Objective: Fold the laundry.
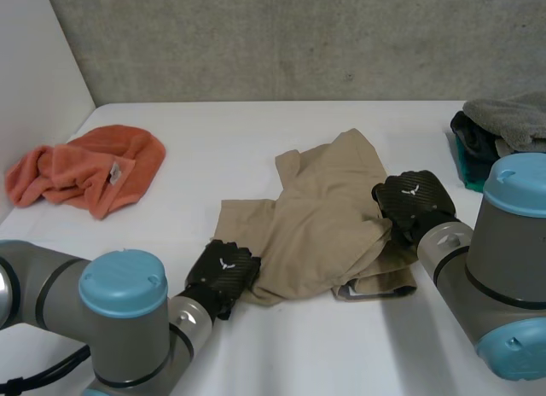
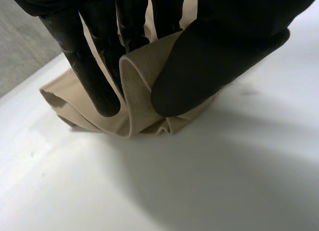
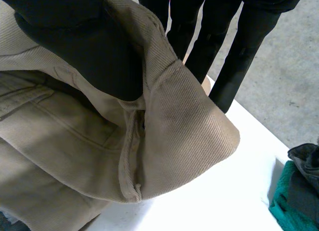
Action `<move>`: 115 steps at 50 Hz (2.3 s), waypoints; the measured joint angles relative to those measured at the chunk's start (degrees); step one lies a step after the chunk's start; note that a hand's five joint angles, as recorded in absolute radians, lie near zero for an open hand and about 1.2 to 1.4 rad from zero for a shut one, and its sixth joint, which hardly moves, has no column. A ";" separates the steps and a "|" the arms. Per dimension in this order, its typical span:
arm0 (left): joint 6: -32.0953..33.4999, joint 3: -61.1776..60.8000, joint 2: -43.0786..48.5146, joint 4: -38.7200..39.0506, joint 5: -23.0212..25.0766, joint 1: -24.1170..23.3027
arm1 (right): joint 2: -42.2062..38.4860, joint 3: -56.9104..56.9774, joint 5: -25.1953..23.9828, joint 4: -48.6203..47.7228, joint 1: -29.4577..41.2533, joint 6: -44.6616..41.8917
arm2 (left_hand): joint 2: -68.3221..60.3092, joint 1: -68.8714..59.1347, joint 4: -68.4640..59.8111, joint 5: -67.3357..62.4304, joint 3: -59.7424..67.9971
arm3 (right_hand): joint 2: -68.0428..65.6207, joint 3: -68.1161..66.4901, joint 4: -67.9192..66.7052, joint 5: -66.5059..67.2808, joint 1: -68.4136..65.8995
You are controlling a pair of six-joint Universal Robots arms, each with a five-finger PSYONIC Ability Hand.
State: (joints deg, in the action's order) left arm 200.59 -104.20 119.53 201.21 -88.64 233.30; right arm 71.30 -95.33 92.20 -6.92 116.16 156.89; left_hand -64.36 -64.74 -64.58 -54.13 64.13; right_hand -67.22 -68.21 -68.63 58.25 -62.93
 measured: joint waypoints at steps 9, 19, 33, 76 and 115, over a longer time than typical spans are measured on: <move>-0.09 0.05 -7.92 5.48 -3.99 0.30 | 2.60 -0.20 -0.07 0.18 -1.27 -0.23 | -3.79 -1.59 -4.00 -3.35 3.41 | 0.00 0.00 0.00 0.01 0.00; -2.43 -0.70 -19.25 5.22 -6.44 0.52 | 4.27 0.51 -0.03 1.72 -1.60 -2.15 | -3.79 -1.59 -4.01 -3.35 3.41 | 0.00 0.00 0.00 0.00 0.00; -5.20 5.11 -43.02 -13.97 -2.77 4.38 | 18.39 13.75 -2.96 26.85 -1.20 -11.81 | -4.00 -1.59 -4.04 -3.37 3.87 | 0.00 0.00 0.00 0.00 0.00; -6.67 36.11 -11.96 17.42 -4.92 12.00 | -7.19 34.97 -8.71 -30.18 -0.46 -8.48 | -4.00 -2.25 -4.07 -4.33 3.87 | 0.00 0.00 0.00 0.01 0.00; 3.71 -10.85 -38.24 -34.90 -0.65 6.72 | 7.27 -5.34 -14.79 16.94 -0.92 -16.10 | -4.01 -2.25 -4.26 -4.34 3.98 | 0.00 0.00 0.00 0.00 0.00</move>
State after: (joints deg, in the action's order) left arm 204.29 -115.05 81.29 166.31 -89.30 240.02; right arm 78.56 -100.67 77.41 10.02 115.24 140.79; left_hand -68.36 -67.00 -68.84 -58.47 68.12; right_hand -67.22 -68.22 -68.63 58.25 -62.94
